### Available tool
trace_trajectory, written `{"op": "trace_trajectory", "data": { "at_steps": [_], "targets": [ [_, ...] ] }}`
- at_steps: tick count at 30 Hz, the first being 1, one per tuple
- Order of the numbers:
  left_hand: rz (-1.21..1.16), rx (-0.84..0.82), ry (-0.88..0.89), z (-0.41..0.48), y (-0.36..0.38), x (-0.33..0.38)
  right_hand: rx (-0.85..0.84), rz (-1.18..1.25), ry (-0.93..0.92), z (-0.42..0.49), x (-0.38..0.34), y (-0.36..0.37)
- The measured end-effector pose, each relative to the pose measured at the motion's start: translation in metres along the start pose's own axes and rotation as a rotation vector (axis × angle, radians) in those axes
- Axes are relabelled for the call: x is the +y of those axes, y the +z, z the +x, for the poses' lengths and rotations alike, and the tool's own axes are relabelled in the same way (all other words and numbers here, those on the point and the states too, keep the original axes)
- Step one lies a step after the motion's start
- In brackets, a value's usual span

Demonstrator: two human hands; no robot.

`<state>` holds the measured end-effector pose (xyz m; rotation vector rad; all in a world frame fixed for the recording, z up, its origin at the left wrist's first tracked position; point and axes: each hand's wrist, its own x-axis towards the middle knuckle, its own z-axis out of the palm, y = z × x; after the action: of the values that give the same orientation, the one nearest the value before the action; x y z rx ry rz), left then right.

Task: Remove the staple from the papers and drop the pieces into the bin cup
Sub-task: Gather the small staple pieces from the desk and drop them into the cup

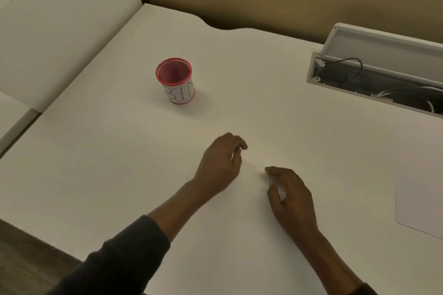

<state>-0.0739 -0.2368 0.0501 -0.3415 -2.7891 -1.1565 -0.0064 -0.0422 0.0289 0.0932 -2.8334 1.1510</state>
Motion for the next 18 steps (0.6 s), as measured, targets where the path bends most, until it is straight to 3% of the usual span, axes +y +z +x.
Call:
{"op": "trace_trajectory", "data": {
  "at_steps": [6, 14, 18],
  "targets": [
    [-0.056, -0.059, -0.101, -0.043, 0.036, 0.003, 0.022, 0.03, 0.045, -0.007, 0.004, -0.008],
    [0.096, -0.055, 0.024, -0.058, 0.036, 0.001, 0.07, 0.039, 0.073, -0.016, 0.005, -0.016],
    [0.262, -0.052, 0.04, -0.074, 0.034, -0.004, 0.029, -0.076, 0.106, -0.032, 0.013, -0.021]
  ]
}}
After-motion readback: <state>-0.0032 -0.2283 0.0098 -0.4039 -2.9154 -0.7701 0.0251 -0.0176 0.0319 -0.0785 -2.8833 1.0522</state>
